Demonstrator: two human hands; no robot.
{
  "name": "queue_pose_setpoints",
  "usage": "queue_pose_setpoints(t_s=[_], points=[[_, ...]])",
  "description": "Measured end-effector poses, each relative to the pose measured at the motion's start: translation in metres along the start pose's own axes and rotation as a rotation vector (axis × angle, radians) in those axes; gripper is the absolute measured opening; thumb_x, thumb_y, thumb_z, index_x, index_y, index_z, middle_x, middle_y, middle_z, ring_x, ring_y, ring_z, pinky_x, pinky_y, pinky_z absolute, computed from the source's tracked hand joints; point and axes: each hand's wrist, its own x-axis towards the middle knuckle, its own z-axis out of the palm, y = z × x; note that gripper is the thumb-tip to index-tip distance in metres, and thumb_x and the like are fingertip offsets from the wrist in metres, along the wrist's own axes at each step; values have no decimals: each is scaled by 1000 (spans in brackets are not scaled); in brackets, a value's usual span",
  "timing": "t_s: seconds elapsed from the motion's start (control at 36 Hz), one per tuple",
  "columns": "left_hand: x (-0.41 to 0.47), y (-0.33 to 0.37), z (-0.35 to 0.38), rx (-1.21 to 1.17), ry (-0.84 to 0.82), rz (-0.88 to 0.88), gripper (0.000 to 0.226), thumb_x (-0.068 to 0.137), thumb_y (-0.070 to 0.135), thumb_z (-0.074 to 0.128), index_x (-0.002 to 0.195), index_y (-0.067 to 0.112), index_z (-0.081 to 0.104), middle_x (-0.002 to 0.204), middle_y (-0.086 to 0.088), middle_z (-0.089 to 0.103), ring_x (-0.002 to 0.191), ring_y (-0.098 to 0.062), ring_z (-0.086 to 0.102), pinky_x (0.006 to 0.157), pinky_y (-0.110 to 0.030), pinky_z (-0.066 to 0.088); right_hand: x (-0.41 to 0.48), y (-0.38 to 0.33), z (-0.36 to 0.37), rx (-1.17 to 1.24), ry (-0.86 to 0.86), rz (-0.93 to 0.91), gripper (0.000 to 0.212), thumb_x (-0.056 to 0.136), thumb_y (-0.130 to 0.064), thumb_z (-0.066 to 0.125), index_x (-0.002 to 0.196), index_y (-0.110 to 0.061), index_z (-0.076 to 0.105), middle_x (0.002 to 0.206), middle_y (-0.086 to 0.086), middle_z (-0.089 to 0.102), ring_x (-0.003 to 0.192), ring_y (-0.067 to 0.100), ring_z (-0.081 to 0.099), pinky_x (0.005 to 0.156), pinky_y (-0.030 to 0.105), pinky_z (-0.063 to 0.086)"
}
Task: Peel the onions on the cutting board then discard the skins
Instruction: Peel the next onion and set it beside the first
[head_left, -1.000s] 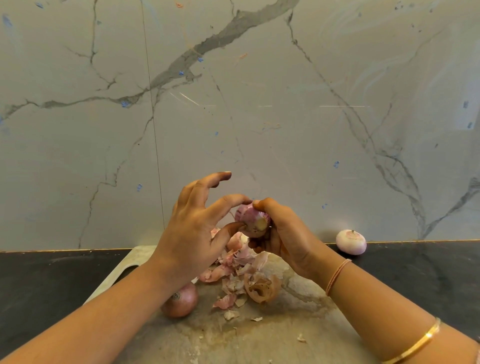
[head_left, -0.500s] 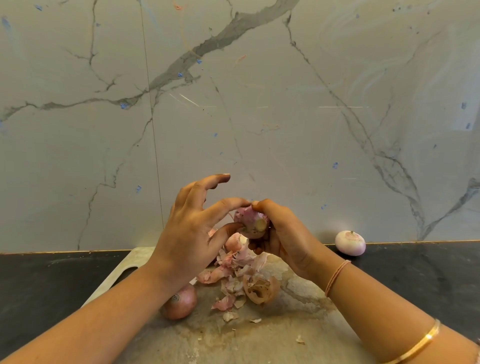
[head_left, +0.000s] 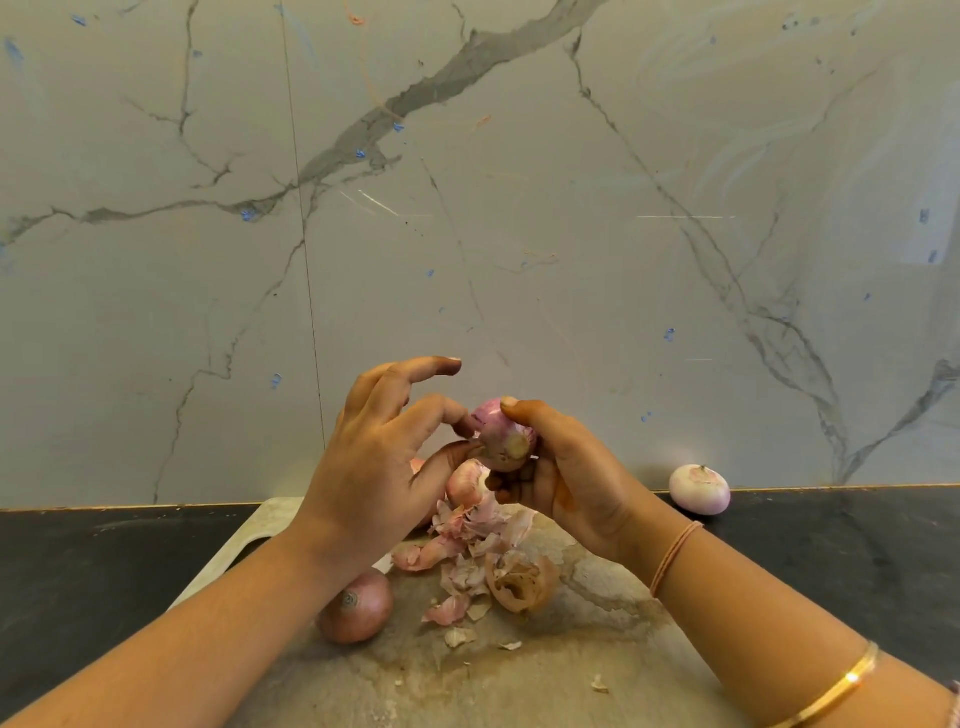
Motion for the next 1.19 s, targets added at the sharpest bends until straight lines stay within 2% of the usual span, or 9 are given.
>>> queue_pose_setpoints(t_s=[0.14, 0.28, 0.47, 0.64, 0.72, 0.81, 0.86, 1.03, 1.19], points=[[1, 0, 0, 5, -17, -24, 29, 84, 39, 53, 111, 30, 52, 132, 3, 46, 124, -16, 38, 103, -10, 22, 0, -1, -1, -24, 10, -1, 38, 97, -37, 48, 119, -7, 57, 98, 17, 58, 66, 17, 58, 58, 24, 51], [-1, 0, 0, 20, -31, -8, 19, 85, 32, 52, 96, 25, 66, 130, -1, 51, 123, -19, 39, 95, -20, 28, 0, 1, 1, -59, 13, -6, 40, 97, -38, 47, 121, -7, 57, 98, 16, 59, 67, 19, 57, 57, 24, 50], [-1, 1, 2, 26, -110, -4, 15, 84, 32, 46, 92, 29, 58, 130, 3, 50, 123, -18, 36, 92, -33, 34, 3, -1, -4, 116, 118, 39, 48, 95, -40, 53, 124, -1, 54, 104, 23, 59, 60, 18, 61, 54, 26, 52], [-4, -2, 6, 47, -203, -13, 20, 82, 36, 41, 88, 28, 59, 133, 3, 50, 127, -14, 29, 94, -38, 30, 1, -5, -7, 268, 154, 55, 48, 95, -37, 53, 123, 2, 54, 96, 25, 61, 61, 23, 63, 52, 28, 55], [-3, 1, 5, 4, -167, -42, 19, 82, 41, 44, 97, 33, 52, 138, 6, 42, 130, -12, 27, 98, -33, 26, 0, -6, -6, 241, 131, 62, 49, 95, -37, 54, 124, 2, 54, 96, 25, 62, 62, 24, 66, 55, 29, 57], [-2, 2, 4, 19, -141, -41, 36, 81, 45, 48, 116, 35, 44, 143, 7, 31, 131, -14, 26, 99, -26, 20, -2, -5, -2, 189, 77, 71, 51, 93, -40, 55, 125, 0, 55, 91, 22, 67, 62, 24, 68, 55, 29, 58], [-1, 3, 3, 35, -139, -44, 44, 80, 42, 48, 123, 36, 42, 144, 5, 27, 130, -16, 25, 99, -28, 22, -3, -4, 1, 147, 36, 82, 51, 93, -43, 54, 124, -2, 56, 85, 21, 70, 63, 25, 69, 57, 30, 58], [-1, 2, 1, 59, -148, -49, 43, 78, 37, 43, 120, 39, 45, 145, 1, 26, 130, -20, 25, 98, -35, 27, -4, -4, 2, 59, 0, 76, 51, 94, -47, 51, 121, -5, 60, 92, 23, 72, 72, 30, 71, 67, 34, 61], [-2, -1, 2, 66, -145, -40, 34, 79, 37, 45, 114, 39, 47, 146, 0, 27, 130, -22, 26, 99, -37, 29, -4, -3, 2, 39, -9, 83, 51, 94, -47, 50, 122, -5, 60, 100, 24, 71, 76, 32, 72, 67, 34, 61]])
